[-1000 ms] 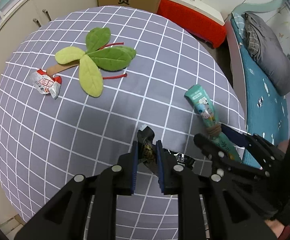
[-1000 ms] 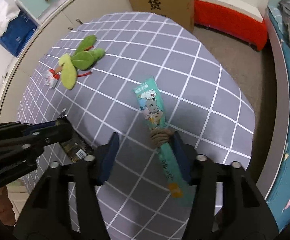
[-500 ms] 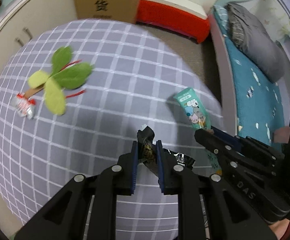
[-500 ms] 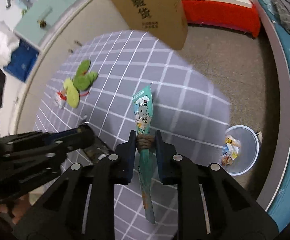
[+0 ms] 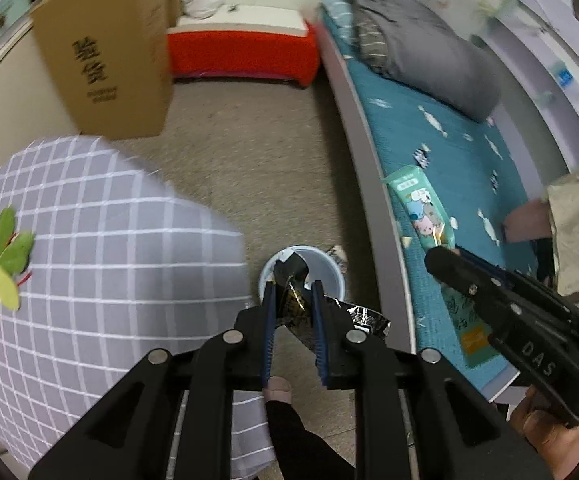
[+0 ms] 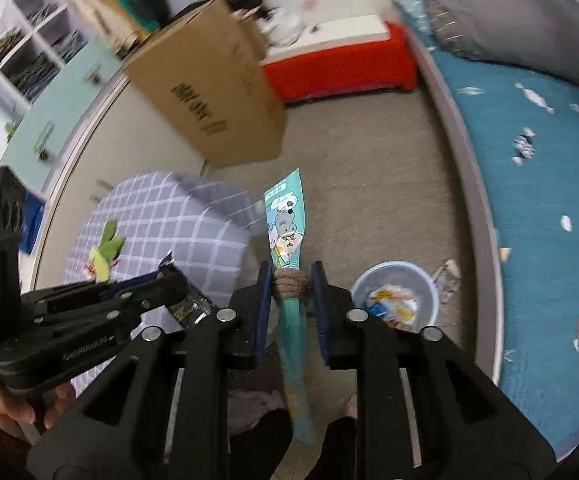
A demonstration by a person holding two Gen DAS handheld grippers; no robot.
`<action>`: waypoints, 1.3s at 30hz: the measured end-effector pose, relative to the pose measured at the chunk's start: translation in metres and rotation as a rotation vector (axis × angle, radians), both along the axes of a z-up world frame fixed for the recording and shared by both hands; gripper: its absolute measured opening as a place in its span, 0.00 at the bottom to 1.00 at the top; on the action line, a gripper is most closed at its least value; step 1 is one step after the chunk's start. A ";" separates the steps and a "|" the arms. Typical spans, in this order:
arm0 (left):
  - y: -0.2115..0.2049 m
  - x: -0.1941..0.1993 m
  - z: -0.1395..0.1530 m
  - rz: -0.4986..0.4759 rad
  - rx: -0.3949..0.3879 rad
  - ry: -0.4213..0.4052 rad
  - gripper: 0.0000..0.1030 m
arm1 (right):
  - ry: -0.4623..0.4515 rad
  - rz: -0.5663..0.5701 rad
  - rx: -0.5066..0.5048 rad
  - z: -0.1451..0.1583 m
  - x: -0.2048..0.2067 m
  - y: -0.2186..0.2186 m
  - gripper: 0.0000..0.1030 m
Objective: Collect trash
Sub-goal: 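Open the right gripper over the bucket to drop the teal tube, then open the left gripper over the bucket to drop the snack bag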
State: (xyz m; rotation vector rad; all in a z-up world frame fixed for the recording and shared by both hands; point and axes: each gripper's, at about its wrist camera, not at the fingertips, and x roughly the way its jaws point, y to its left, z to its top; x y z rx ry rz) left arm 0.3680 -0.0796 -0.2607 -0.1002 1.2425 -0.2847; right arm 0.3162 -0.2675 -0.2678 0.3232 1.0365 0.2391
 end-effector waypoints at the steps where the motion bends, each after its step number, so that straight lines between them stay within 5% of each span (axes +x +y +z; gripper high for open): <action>1: -0.008 -0.001 0.002 -0.012 -0.001 -0.005 0.16 | -0.007 -0.017 0.020 -0.001 0.000 -0.011 0.38; 2: -0.016 -0.001 0.004 -0.024 0.000 -0.010 0.16 | -0.010 -0.034 0.023 -0.001 0.000 -0.018 0.64; 3: -0.025 -0.002 0.007 -0.040 0.002 -0.017 0.16 | -0.021 -0.049 0.022 -0.001 -0.001 -0.026 0.67; 32: -0.149 0.007 0.046 -0.211 0.005 -0.112 0.17 | -0.156 -0.238 0.014 0.043 -0.044 -0.131 0.66; 35: -0.156 0.009 0.049 -0.211 0.011 -0.124 0.24 | -0.175 -0.258 0.018 0.048 -0.046 -0.138 0.67; 37: -0.159 0.010 0.049 -0.206 0.017 -0.131 0.57 | -0.181 -0.265 0.017 0.050 -0.046 -0.141 0.67; 39: -0.157 0.010 0.052 -0.184 0.030 -0.157 0.63 | -0.182 -0.271 0.019 0.050 -0.046 -0.143 0.67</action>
